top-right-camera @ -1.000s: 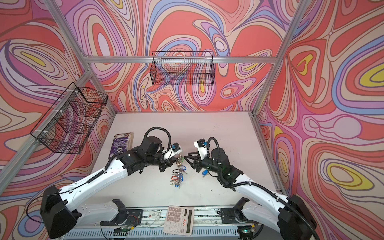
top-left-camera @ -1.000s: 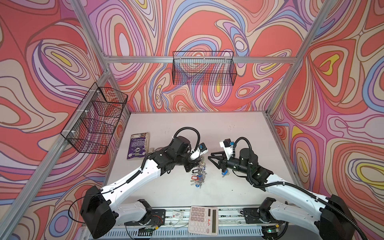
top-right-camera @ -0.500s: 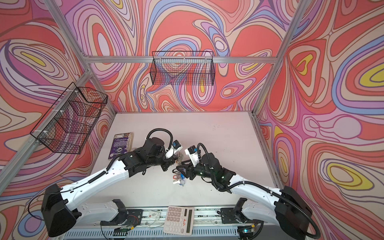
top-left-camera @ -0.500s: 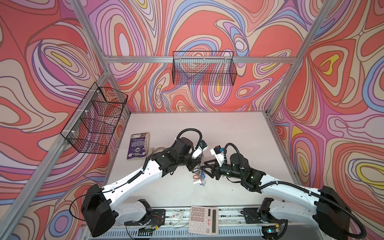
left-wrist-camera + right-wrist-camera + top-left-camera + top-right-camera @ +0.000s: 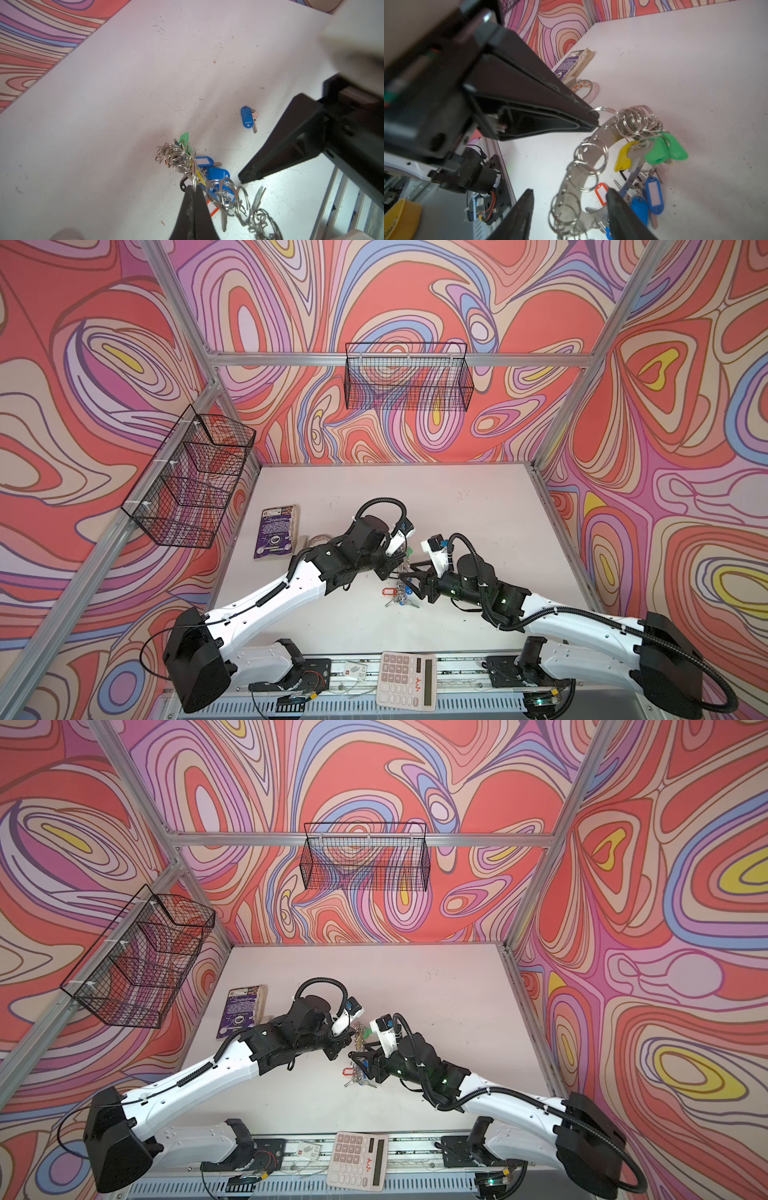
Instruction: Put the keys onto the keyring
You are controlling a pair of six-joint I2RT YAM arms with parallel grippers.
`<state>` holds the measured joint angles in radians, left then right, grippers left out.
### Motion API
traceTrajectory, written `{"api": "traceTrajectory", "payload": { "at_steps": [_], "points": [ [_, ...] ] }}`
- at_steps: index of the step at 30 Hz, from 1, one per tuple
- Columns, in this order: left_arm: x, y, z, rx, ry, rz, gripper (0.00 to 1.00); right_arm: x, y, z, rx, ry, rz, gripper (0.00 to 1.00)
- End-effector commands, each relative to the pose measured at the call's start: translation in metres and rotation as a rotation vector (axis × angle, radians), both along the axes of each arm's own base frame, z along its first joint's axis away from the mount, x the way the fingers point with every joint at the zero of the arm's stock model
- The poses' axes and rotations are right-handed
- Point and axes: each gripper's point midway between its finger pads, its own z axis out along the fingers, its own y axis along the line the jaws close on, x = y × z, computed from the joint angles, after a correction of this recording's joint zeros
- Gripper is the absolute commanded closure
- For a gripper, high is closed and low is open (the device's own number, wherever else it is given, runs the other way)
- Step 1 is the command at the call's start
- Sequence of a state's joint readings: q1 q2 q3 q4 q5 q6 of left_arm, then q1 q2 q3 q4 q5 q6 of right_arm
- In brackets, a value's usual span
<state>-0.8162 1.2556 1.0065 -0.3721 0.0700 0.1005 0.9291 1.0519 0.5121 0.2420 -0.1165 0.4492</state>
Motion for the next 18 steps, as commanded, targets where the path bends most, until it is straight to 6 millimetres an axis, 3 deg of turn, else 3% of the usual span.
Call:
{"api": "traceTrajectory", "payload": {
  "at_steps": [1, 5, 9, 18],
  "points": [
    [0.012, -0.008, 0.026, -0.040, -0.056, 0.042, 1.00, 0.003, -0.008, 0.002, -0.027, -0.016, -0.108, 0.31],
    [0.011, -0.017, 0.031, -0.056, -0.060, 0.035, 1.00, 0.004, 0.003, -0.018, -0.122, -0.026, -0.179, 0.31],
    [0.006, -0.021, 0.034, -0.070, -0.056, 0.026, 1.00, 0.014, 0.000, -0.038, -0.179, -0.026, -0.267, 0.37],
    [0.004, -0.012, 0.037, -0.060, -0.068, 0.056, 1.00, 0.018, -0.009, -0.040, -0.175, -0.041, -0.312, 0.54]
  ]
}}
